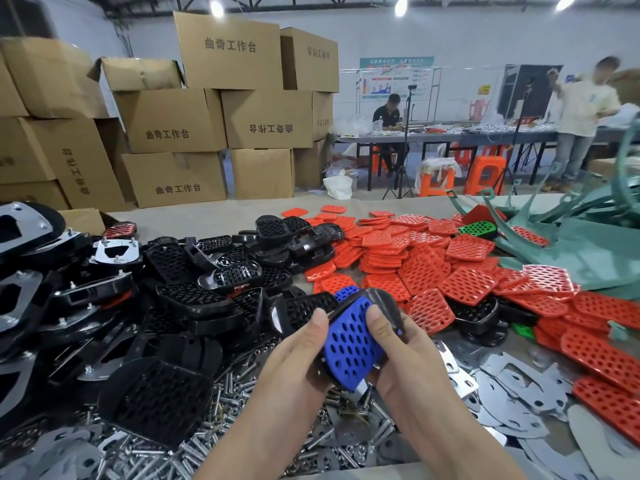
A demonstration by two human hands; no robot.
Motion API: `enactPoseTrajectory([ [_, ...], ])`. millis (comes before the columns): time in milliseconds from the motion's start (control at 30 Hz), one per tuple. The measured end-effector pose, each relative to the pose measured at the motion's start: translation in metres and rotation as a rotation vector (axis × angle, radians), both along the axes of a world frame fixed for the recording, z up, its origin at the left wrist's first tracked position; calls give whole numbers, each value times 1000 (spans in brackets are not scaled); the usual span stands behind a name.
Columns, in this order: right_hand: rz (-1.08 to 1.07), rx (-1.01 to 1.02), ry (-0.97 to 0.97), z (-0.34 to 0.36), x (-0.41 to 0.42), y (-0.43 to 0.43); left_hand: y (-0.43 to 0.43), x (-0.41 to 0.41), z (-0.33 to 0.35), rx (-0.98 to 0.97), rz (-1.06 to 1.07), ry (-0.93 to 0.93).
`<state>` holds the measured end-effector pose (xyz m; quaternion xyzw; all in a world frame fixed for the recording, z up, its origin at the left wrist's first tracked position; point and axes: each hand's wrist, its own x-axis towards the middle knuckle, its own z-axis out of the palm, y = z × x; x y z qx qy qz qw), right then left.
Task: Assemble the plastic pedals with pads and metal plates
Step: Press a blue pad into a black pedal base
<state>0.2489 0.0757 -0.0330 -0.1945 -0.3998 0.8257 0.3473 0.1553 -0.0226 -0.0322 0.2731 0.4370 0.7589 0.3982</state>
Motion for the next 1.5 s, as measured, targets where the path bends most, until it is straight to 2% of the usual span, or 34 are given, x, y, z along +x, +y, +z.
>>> enactPoseTrajectory([
  [100, 55, -97, 48, 2, 3, 3, -4, 0, 0, 4, 27, 55],
  [233, 118, -97, -1, -2, 6, 6, -3, 5, -1, -85, 120, 187],
  [400, 177, -12, -49, -8, 4, 5, 0, 1, -6, -111, 284, 47],
  [500, 231, 209, -134, -9, 10, 8, -1, -5, -7, -75, 301, -21],
  [633, 255, 514, -342, -7, 18, 12, -4, -10, -5, -39, 252, -24],
  [667, 259, 498, -327, -6, 18, 11, -4, -10, -4, -30, 244, -38],
  [800, 188, 161, -118, -6, 14, 9, 7, -10, 0, -31, 193, -95],
  [900, 142, 62, -39, -9, 12, 7, 10, -2, -1, -92, 189, 69],
  [967, 149, 65, -16, -10, 11, 4, 6, 1, -5, -129, 200, 168],
  [1033, 165, 146, -74, -12, 10, 1, 2, -2, -9, -144, 206, 182],
  [1133, 140, 381, -249, -14, 10, -1, 1, -5, -11, -138, 213, 194],
  [1233, 94, 528, -297, -10, 12, -3, 1, -3, -11, -163, 209, 251],
  [1367, 100, 584, -302, -11, 14, -5, 1, -1, -10, -181, 230, 351],
  [1500, 122, 564, -290, -10, 13, -4, -1, -1, -9, -167, 229, 352],
])
